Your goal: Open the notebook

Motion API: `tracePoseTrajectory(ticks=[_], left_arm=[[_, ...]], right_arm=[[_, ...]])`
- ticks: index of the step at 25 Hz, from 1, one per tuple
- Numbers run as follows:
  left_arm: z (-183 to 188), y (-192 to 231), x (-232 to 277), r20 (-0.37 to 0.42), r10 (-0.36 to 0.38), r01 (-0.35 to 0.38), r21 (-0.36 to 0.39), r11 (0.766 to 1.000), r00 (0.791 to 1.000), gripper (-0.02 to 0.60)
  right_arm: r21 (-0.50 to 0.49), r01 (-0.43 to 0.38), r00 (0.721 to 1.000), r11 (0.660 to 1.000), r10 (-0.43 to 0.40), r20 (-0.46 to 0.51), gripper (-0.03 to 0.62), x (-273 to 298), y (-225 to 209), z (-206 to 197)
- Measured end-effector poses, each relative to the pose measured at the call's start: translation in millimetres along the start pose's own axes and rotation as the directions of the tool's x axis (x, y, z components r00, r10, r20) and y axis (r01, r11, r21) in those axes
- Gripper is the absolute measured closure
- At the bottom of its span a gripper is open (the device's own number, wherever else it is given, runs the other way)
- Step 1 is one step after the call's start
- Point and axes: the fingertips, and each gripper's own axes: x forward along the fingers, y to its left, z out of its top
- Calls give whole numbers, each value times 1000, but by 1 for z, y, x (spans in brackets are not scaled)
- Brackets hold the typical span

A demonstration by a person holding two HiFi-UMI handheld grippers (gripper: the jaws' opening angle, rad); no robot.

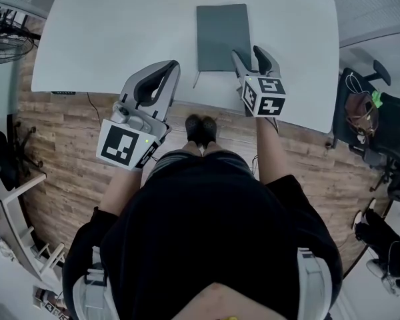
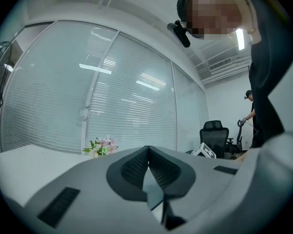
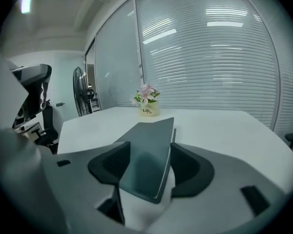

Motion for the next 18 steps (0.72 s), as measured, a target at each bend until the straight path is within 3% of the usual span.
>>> tracePoseTrajectory(ticks=[9,18], left_arm=[[0,-1,1,-1,7,-7,8,1000,1000,571],[7,0,6,27,3,-3,9,1000,1000,571]], right_arm=[[31,2,994,1000,2,-110,362,10,-5,-23],[-25,49,991,998,-52,-127,365,11,-10,-26]])
